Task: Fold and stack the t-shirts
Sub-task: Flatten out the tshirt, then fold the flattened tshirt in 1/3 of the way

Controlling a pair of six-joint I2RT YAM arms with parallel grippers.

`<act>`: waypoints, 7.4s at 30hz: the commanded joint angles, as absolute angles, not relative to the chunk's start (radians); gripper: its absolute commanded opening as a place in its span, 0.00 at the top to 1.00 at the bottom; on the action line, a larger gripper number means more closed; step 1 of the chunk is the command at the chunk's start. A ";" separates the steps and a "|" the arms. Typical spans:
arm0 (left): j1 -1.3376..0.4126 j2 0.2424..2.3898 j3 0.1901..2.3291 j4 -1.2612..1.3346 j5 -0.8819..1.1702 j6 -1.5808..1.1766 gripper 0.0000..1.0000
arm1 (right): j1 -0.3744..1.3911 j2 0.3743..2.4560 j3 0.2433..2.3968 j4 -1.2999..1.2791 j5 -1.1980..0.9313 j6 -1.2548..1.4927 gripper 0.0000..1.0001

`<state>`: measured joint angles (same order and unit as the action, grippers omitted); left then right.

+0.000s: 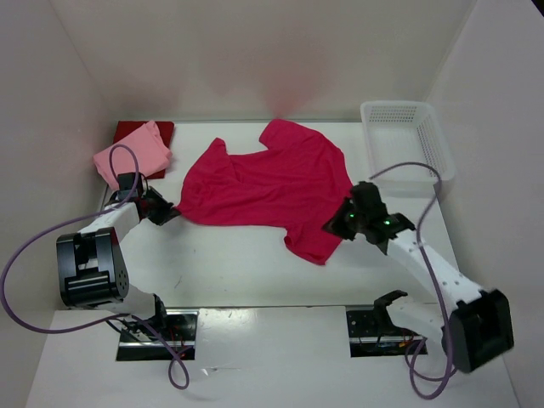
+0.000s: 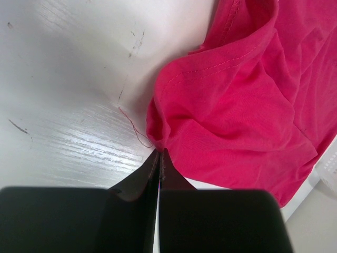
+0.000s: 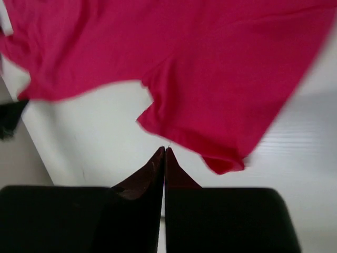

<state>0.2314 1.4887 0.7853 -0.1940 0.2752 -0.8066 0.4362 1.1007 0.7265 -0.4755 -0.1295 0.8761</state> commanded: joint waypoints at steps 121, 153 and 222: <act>0.445 1.313 1.818 -0.261 0.661 -1.087 1.00 | 0.446 1.438 2.702 -0.930 0.206 0.543 1.00; 0.376 1.887 2.190 -0.095 0.580 -1.140 1.00 | 0.106 1.910 2.768 -0.633 -0.219 0.626 1.00; 0.269 1.844 1.152 -0.152 0.304 -0.799 0.96 | 0.106 2.123 1.842 -0.620 -0.110 0.428 1.00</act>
